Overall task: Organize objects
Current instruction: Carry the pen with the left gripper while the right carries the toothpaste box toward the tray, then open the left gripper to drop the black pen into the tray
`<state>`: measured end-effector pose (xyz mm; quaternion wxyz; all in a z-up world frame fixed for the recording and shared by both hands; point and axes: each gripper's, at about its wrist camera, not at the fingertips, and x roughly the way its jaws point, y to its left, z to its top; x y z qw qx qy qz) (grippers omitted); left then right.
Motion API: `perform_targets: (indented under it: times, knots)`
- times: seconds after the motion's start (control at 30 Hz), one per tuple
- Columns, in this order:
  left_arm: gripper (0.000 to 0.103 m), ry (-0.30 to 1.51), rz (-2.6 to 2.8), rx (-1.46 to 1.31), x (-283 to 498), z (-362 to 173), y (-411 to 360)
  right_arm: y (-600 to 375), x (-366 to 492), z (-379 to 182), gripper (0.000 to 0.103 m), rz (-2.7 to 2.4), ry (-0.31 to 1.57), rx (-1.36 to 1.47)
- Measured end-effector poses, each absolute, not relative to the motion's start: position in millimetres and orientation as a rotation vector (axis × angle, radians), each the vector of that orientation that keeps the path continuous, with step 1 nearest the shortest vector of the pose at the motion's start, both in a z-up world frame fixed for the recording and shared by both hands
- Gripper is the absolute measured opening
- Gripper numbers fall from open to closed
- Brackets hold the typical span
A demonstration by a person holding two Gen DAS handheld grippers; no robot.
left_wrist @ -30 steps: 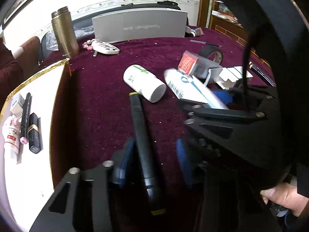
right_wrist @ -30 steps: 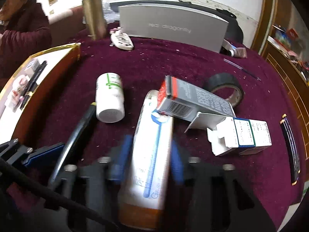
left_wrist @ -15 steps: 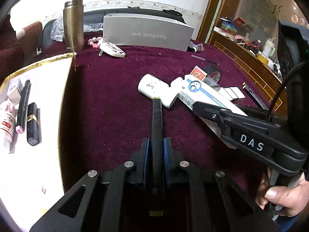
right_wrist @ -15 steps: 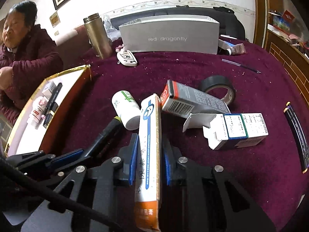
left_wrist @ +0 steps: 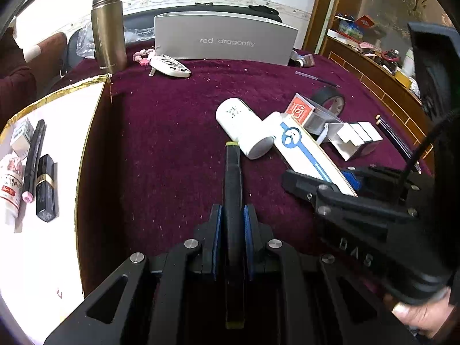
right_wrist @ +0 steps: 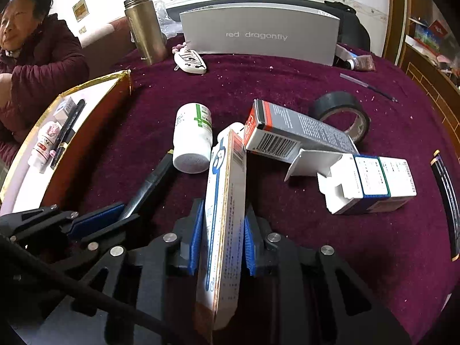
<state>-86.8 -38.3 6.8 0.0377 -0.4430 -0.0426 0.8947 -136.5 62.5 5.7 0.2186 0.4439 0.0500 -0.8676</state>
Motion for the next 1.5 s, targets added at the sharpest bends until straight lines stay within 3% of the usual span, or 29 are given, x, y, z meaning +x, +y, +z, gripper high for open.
perform_targets:
  times: [0.17, 0.47, 1.5]
  knots:
    - [0.011, -0.117, 2.743, -1.342, -82, 8, -40, 68, -135, 9, 0.016, -2.386, 0.109, 1.219]
    - [0.011, -0.156, 2.832, -1.210, -69, 23, -47, 77, -126, 33, 0.015, -2.424, 0.018, 1.120]
    - [0.012, 0.167, 3.123, -0.910, -22, 61, -35, 71, -112, 46, 0.015, -2.390, -0.068, 0.977]
